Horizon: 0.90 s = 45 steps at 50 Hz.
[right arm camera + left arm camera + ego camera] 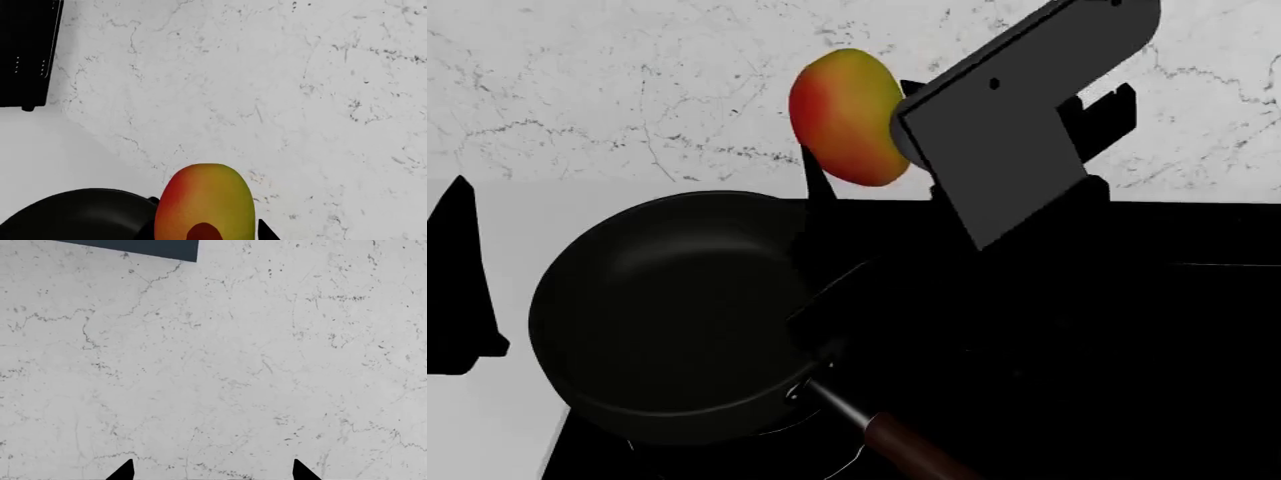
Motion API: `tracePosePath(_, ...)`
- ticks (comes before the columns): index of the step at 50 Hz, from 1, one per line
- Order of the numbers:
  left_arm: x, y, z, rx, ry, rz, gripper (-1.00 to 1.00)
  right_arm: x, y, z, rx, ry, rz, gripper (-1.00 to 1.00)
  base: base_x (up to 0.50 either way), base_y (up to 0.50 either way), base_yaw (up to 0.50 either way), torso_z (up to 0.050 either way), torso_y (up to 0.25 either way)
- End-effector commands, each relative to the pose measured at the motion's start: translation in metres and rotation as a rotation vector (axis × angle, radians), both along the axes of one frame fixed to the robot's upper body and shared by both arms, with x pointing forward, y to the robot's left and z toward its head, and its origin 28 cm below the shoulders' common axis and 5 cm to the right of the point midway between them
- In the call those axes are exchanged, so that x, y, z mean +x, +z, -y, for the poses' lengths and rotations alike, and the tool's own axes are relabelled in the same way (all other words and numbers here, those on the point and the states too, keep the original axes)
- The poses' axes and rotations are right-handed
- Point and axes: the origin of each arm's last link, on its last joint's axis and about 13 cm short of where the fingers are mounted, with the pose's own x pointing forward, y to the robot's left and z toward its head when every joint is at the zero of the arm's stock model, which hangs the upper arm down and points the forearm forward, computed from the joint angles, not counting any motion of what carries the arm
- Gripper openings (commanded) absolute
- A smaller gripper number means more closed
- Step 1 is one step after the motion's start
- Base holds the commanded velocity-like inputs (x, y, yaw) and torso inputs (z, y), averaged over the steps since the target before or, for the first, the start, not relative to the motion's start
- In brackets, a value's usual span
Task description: Pick the mango from the plate and place it in the pan.
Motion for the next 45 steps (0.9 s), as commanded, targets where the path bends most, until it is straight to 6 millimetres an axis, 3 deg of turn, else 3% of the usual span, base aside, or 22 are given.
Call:
tracePosePath(1,-0.003,-0.003,0.0,-0.013,0.013,-0.004,1.0,0.029,-0.004,-0.029,-0.09,0.127,0.007,-1.0,0.02,0.0,0.0,0.0,0.0)
tracePosePath(9,-0.006,-0.004,0.0,-0.022,0.025,-0.007,1.0,0.044,-0.024,-0.051,-0.143,0.197,-0.033,-1.0,0.02,0.0,0.0,0.0,0.0)
tracePosePath(16,-0.008,-0.006,-0.001,-0.029,0.03,-0.014,1.0,0.04,-0.041,-0.063,-0.194,0.258,-0.068,-1.0,0.02,0.0,0.0,0.0,0.0)
tracePosePath(34,-0.01,-0.01,-0.001,-0.043,0.037,-0.024,1.0,0.053,-0.052,-0.068,-0.179,0.283,-0.201,-1.0,0.03,0.0,0.0,0.0,0.0)
tracePosePath(45,-0.01,-0.007,-0.002,-0.043,0.034,-0.023,1.0,0.076,-0.069,-0.075,-0.214,0.258,-0.289,-1.0,0.03,0.0,0.0,0.0,0.0)
